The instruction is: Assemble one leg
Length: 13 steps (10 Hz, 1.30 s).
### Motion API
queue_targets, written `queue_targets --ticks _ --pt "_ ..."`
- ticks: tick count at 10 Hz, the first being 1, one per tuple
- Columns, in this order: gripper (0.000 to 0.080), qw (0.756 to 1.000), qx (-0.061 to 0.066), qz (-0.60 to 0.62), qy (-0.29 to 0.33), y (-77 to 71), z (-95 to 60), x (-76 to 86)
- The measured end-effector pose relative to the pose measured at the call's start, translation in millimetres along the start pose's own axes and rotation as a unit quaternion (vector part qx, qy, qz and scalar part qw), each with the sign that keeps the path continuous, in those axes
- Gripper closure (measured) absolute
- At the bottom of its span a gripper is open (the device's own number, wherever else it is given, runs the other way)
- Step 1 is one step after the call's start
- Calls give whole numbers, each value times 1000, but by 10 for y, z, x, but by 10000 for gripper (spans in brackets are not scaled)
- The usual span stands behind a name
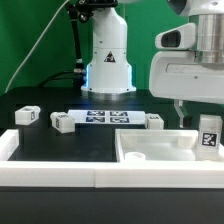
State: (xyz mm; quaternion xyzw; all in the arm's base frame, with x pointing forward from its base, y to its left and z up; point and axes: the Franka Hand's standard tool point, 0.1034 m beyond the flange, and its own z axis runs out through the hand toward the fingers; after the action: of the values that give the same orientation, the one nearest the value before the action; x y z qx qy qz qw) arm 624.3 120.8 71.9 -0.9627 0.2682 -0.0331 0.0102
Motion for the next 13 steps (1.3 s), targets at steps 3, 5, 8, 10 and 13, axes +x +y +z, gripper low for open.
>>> queue_targets --ticks 3,5,8,10,13 --pt "150 995 -7 -96 7 -19 -3 -7" --pt "278 991 -8 -131 8 -6 -3 4" --pt "511 993 -8 -116 8 -4 -3 6" --pt "511 996 -3 -94 5 33 1 36" --pt "511 996 5 90 -1 59 5 45"
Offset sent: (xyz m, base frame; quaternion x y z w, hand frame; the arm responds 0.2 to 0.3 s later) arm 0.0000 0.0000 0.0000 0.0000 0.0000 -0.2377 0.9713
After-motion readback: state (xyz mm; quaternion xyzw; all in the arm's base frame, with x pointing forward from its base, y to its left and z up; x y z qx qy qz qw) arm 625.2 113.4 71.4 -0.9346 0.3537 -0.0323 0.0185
